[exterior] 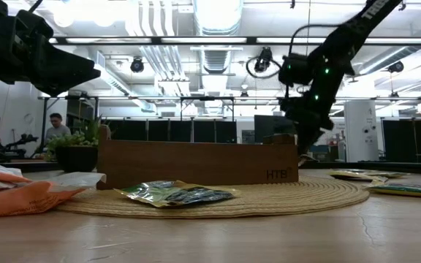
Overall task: Pick & Place Tea
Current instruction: Put the orange tea bag into the right section of the wooden organizer
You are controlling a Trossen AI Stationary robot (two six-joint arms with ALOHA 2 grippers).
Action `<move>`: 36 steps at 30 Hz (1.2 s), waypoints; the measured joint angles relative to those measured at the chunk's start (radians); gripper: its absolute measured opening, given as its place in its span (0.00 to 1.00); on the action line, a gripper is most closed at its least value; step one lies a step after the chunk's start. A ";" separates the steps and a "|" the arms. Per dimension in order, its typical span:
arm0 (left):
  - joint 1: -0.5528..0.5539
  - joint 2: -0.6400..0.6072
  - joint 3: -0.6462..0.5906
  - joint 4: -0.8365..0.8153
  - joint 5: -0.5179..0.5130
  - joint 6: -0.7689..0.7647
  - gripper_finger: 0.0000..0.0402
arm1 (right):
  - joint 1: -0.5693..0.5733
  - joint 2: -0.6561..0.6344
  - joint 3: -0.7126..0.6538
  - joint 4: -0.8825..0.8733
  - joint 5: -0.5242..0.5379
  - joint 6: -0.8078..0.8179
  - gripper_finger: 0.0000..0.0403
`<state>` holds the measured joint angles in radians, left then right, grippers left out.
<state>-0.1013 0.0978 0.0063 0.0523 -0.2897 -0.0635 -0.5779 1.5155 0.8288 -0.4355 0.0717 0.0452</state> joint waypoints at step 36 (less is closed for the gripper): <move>0.000 0.000 0.000 0.000 0.000 0.000 0.41 | 0.135 -0.007 0.002 0.048 0.136 0.140 0.28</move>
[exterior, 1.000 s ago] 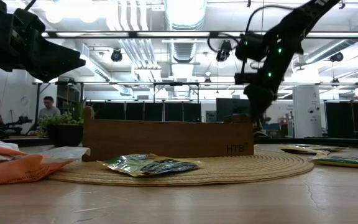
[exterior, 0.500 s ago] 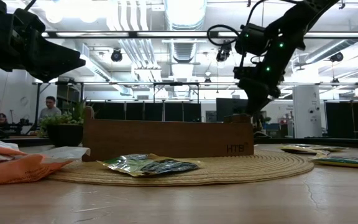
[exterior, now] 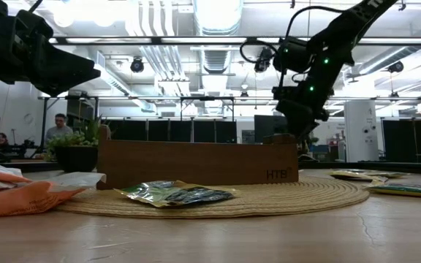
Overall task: Pick & Place Tea
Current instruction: Put the orange tea bag into the right section of the wooden organizer
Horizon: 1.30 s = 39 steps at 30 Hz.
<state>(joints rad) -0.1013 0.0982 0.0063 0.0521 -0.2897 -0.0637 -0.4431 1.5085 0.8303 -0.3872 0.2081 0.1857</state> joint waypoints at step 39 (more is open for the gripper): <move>0.000 0.000 0.000 0.000 0.000 0.000 0.41 | -0.150 0.218 0.043 0.045 -0.098 -0.014 0.04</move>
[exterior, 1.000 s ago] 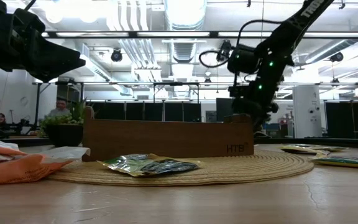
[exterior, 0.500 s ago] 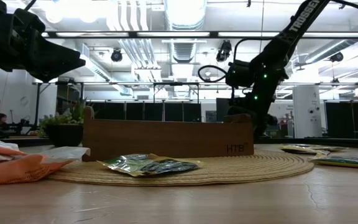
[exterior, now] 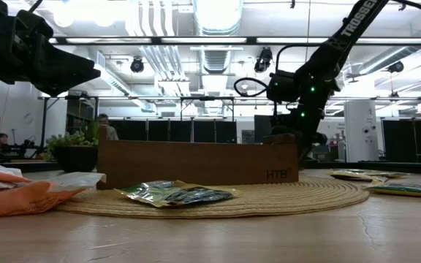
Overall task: Pick & Place Tea
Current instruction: Put the orange tea bag into the right section of the wooden organizer
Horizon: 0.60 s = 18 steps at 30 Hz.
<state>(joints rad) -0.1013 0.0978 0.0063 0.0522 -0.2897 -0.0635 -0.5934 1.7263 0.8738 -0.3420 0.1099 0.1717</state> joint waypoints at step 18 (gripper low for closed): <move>0.000 0.000 0.000 0.000 0.000 0.000 0.41 | 0.159 -0.197 -0.003 -0.134 0.172 -0.166 0.02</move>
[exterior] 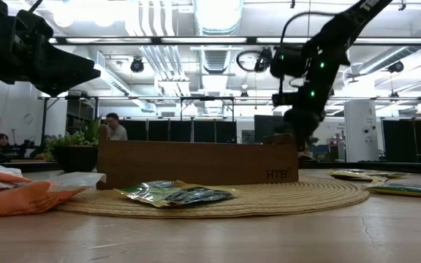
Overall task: Pick & Place Tea
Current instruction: Put the orange tea bag into the right section of the wooden organizer
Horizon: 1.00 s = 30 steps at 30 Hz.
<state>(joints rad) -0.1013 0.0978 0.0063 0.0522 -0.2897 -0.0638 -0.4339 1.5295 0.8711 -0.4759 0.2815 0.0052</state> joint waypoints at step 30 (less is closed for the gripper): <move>0.000 0.000 0.000 0.000 0.000 0.000 0.41 | 0.488 -0.116 0.063 -0.020 0.358 0.002 0.02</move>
<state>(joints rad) -0.1014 0.0978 0.0063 0.0521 -0.2897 -0.0638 0.0537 1.4139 0.9343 -0.4957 0.6395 0.0073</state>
